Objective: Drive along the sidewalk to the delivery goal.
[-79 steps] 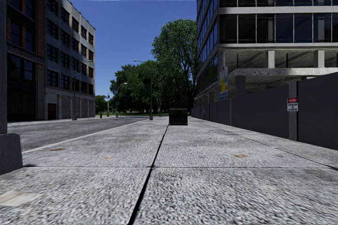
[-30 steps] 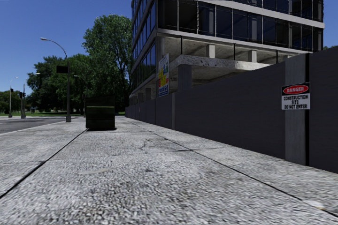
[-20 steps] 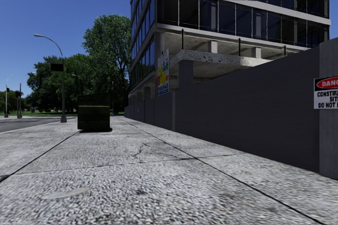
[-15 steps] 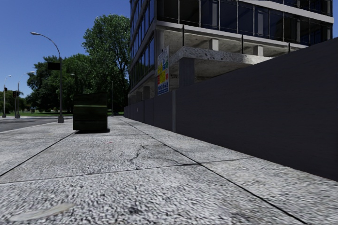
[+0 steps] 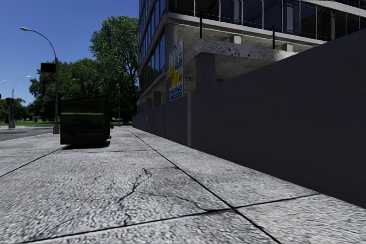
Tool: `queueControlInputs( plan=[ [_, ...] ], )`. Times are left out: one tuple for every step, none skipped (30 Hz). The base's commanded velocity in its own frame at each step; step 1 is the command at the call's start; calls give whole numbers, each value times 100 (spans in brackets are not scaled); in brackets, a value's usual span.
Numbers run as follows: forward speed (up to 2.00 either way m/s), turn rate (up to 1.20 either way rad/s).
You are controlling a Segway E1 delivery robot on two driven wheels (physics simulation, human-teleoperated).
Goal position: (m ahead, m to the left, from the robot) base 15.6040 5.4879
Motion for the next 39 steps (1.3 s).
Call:
queueControlInputs(
  plan=[
    [200, 0],
    [200, 0],
    [200, 0],
    [200, 0],
    [200, 0],
    [200, 0],
    [200, 0],
    [200, 9],
    [200, 21],
    [200, 27],
    [200, 27],
    [200, 31],
    [200, 41],
    [200, 50],
    [200, 50],
    [200, 52],
    [200, 52],
    [200, 25],
    [200, 25],
    [200, 7],
    [200, 0],
    [200, 0],
    [200, 0],
    [200, 0],
    [200, 0],
    [200, 0],
    [200, 0],
    [200, 0],
    [200, 0],
    [200, 0],
    [200, 0],
    [200, 0],
    [200, 0],
    [200, 0],
    [200, 0],
    [200, 0],
    [200, 4],
    [200, 4],
    [200, 52]
  ],
)
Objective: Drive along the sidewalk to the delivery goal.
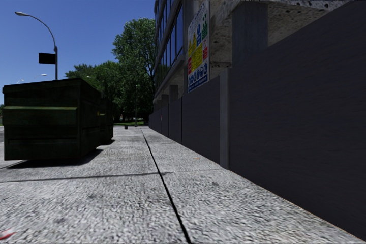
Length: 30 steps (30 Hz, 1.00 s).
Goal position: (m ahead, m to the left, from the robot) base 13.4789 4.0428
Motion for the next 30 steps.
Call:
queueControlInputs(
  plan=[
    [200, 71],
    [200, 82],
    [200, 82],
    [200, 85],
    [200, 86],
    [200, 86],
    [200, 86],
    [200, 76],
    [200, 23],
    [200, 23],
    [200, 5],
    [200, 0],
    [200, 0],
    [200, 0],
    [200, 0],
    [200, 0],
    [200, 0],
    [200, 0],
    [200, 0],
    [200, 0],
    [200, 2],
    [200, 7],
    [200, 7],
    [200, 28],
    [200, 56],
    [200, 64],
    [200, 64],
    [200, 67],
    [200, 67],
    [200, 67]
  ],
)
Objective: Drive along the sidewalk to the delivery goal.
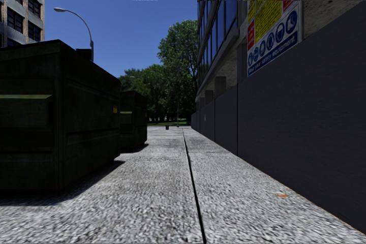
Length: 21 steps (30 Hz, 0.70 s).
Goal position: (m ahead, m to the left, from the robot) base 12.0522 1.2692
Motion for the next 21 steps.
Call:
queueControlInputs(
  plan=[
    [200, 67],
    [200, 32],
    [200, 0],
    [200, 0],
    [200, 0],
    [200, 0],
    [200, 0],
    [200, 0],
    [200, 0],
    [200, 0],
    [200, 0],
    [200, 0],
    [200, 0],
    [200, 0],
    [200, 0],
    [200, 0],
    [200, 0],
    [200, 0],
    [200, 0],
    [200, 0],
    [200, 0]
  ],
)
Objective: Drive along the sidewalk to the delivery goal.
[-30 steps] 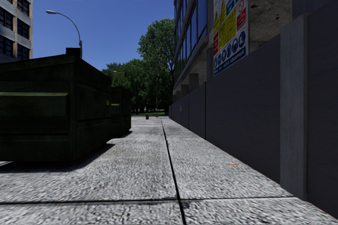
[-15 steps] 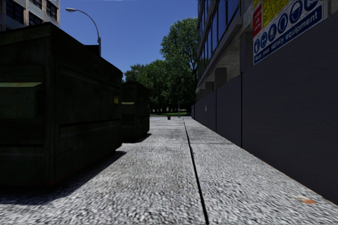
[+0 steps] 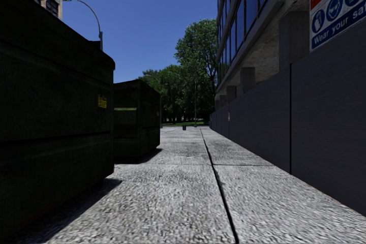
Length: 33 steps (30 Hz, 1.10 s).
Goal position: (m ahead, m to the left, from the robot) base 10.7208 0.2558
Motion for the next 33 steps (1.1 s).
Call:
queueControlInputs(
  plan=[
    [200, -33],
    [200, -81],
    [200, -102],
    [200, -102],
    [200, -108],
    [200, -64],
    [200, 0],
    [200, 0],
    [200, 0],
    [200, 0],
    [200, 0],
    [200, 0],
    [200, 0],
    [200, 0],
    [200, 0],
    [200, 0],
    [200, 0],
    [200, 0],
    [200, 0],
    [200, 0],
    [200, 0],
    [200, 0],
    [200, 0],
    [200, 0],
    [200, 0],
    [200, 0],
    [200, 0],
    [200, 0],
    [200, 0],
    [200, 0],
    [200, 0],
    [200, 0],
    [200, 0]
  ],
)
